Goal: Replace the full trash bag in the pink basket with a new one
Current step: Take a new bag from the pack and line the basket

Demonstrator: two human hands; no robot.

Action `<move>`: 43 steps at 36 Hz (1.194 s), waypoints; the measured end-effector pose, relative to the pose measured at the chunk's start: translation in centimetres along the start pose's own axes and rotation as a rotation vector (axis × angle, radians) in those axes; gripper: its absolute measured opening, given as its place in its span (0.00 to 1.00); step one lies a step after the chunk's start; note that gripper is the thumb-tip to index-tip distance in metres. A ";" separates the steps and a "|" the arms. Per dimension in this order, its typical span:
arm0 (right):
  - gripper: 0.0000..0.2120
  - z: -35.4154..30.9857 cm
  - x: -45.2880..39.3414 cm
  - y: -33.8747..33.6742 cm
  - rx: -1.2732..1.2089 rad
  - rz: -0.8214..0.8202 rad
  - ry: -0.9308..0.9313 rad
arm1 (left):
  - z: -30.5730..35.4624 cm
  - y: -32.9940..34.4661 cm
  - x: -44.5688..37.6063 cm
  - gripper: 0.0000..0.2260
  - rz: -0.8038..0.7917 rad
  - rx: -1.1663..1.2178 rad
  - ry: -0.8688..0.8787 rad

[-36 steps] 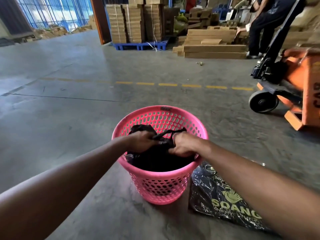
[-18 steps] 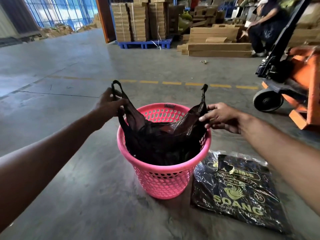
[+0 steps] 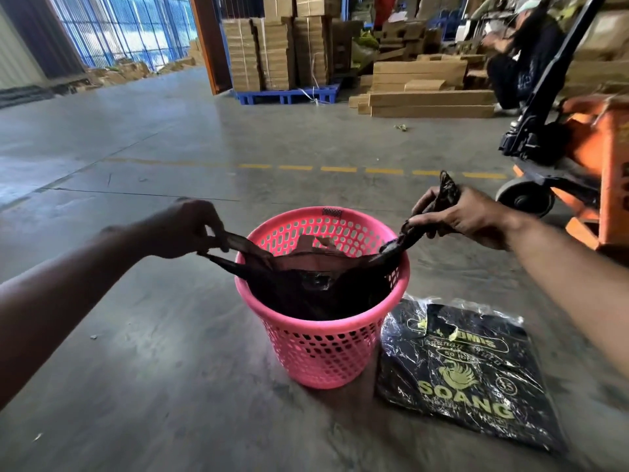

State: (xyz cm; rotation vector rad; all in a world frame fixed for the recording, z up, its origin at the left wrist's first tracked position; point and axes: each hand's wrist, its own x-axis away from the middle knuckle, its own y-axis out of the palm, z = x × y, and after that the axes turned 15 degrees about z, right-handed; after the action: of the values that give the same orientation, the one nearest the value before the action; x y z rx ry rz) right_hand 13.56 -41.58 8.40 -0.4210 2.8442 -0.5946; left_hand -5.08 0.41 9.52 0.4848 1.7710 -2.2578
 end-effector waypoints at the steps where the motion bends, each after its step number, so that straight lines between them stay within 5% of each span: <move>1: 0.17 -0.2 0.0 -0.4 -0.113 -0.043 0.065 | -0.5 -0.3 0.0 0.21 -0.079 -0.002 -0.079; 4: 0.29 -0.6 -0.1 -1.5 -0.400 -0.088 0.202 | -1.3 -1.1 0.1 0.21 -0.200 -0.036 -0.178; 9: 0.18 -0.3 -0.4 -2.0 -0.526 0.133 0.230 | -0.9 -0.6 0.4 0.04 -0.142 -0.162 -0.241; 15: 0.20 1.2 -0.8 -2.2 -0.170 0.438 -0.162 | -2.6 1.5 0.7 0.14 0.020 -0.215 -0.189; 19: 0.13 0.7 -0.5 -2.3 0.132 0.308 -0.320 | -3.2 1.8 1.3 0.19 -0.068 -0.111 -0.196; 24: 0.21 0.9 -0.1 -1.5 0.557 0.115 -0.370 | -3.5 2.4 1.6 0.22 -0.116 -0.179 -0.269; 31: 0.05 0.9 0.1 0.1 0.854 0.141 -0.276 | -2.9 2.9 0.9 0.34 -0.099 -0.269 -0.292; 34: 0.08 -0.1 0.1 1.2 0.887 0.209 -0.496 | -2.0 3.0 0.4 0.40 -0.065 -0.208 -0.261; 39: 0.12 -2.4 0.2 6.2 0.879 0.069 -0.875 | -1.2 3.1 0.3 0.40 -0.045 -0.287 -0.175; 43: 0.27 -3.2 -0.8 11.2 0.953 -0.198 -0.816 | -1.2 3.0 0.7 0.38 -0.042 -0.296 -0.155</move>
State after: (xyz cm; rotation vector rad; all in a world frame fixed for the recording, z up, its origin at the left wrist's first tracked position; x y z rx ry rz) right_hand 10.89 -30.35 6.74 -0.5703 1.5357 -1.3241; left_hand -4.43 0.82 6.35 0.2100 2.0017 -1.9499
